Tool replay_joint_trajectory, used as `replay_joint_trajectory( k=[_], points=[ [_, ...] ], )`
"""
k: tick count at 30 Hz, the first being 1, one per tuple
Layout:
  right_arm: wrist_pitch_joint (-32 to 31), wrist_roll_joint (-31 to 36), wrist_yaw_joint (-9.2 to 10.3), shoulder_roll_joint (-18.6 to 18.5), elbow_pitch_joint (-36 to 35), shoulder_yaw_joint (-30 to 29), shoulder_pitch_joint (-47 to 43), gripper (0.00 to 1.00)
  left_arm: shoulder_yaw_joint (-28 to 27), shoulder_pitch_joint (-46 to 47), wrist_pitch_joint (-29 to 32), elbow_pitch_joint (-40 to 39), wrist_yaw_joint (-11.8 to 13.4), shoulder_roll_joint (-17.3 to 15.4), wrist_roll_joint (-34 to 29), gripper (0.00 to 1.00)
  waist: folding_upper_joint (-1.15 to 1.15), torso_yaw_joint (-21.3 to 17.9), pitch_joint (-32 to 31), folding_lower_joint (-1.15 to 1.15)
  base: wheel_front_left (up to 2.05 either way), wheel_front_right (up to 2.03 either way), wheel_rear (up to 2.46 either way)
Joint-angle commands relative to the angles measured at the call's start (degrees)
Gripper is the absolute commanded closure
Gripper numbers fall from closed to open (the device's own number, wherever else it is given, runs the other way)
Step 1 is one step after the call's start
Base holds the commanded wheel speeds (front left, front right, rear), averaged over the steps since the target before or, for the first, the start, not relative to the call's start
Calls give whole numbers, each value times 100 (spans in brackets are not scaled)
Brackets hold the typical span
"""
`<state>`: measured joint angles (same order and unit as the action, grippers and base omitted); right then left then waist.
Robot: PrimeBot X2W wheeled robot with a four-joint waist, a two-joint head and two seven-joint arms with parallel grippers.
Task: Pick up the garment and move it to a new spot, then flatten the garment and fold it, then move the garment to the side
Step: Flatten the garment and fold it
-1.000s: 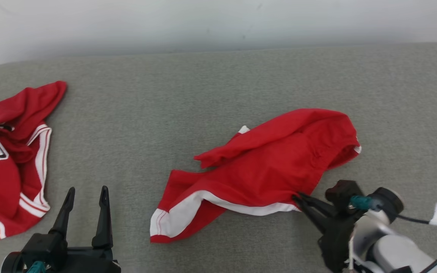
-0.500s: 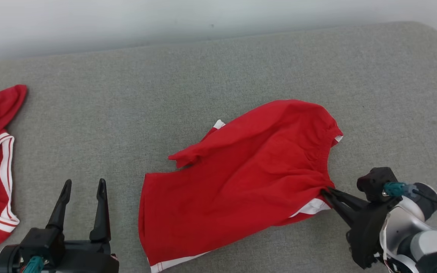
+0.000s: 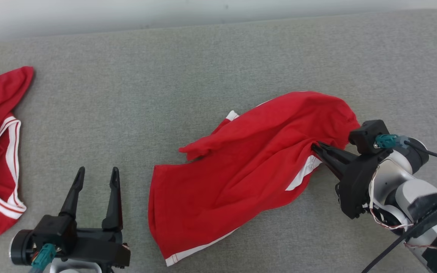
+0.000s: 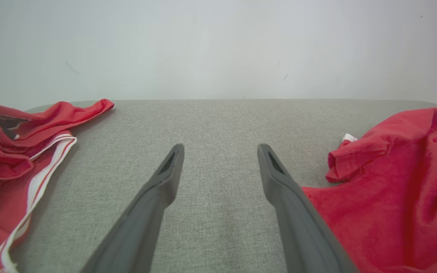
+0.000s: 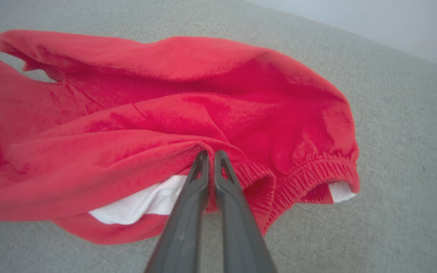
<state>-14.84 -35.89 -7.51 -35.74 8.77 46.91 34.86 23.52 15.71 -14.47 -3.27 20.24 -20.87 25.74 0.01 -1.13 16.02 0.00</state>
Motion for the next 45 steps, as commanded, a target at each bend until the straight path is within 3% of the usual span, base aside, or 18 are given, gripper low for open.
replay_joint_trajectory(
  k=[1, 2, 3, 5, 6, 12, 20, 28, 34, 42, 45],
  points=[
    [99, -75, 4, -4, 171, 192, 180, 100, 23, 78, -27, 53, -33, 38, -39, 0, -1, 119, 70, 0, 0, 0, 0],
    [175, -192, 4, 39, 272, 272, 266, 100, 30, 96, -31, 69, -36, 56, -38, 0, -1, 151, 84, 0, 0, 0, 0],
    [250, -228, 4, 53, 381, 360, 368, 73, 25, 111, -36, 92, -46, 70, -40, 0, -1, 170, 90, 0, 0, 0, 0],
    [384, -395, 4, 66, 602, 516, 472, 9, 28, 134, -34, 129, -75, 111, -42, 0, -1, 204, 95, 0, 0, 0, 0],
    [483, -463, 4, 84, 708, 543, 512, 0, 27, 143, -39, 147, -87, 129, -48, 0, -1, 215, 95, 0, 0, 0, 0],
    [1093, -922, 4, 165, 1116, 300, 257, 0, -49, 43, -55, 197, -75, 155, -64, 0, -1, 148, 14, 0, 0, 0, 0],
    [1592, -1308, 4, 38, 1014, -345, -466, 0, -117, -107, -57, 202, -47, 66, -56, 0, -1, -54, -191, 0, 0, 0, 0],
    [1422, -1414, 4, -61, 597, -943, -1264, 0, -139, -280, 42, 142, -6, -63, -16, 0, -1, -161, -395, 0, 0, 0, 0],
    [1340, -1024, 4, -121, 26, -1686, -1819, 0, -188, -429, 72, 42, 118, -98, 4, 0, -1, -76, -586, 0, 0, 0, 0],
    [1957, 91, 4, 683, -782, -2982, -2380, 0, -338, -669, 25, -171, 301, -134, 1, 0, -1, -13, -824, 0, 0, 0, 0],
    [2109, 586, 4, 1030, -1072, -3214, -2529, 0, -293, -745, 55, -281, 364, -135, -54, 0, -1, 16, -914, 0, 0, 0, 0]
  ],
)
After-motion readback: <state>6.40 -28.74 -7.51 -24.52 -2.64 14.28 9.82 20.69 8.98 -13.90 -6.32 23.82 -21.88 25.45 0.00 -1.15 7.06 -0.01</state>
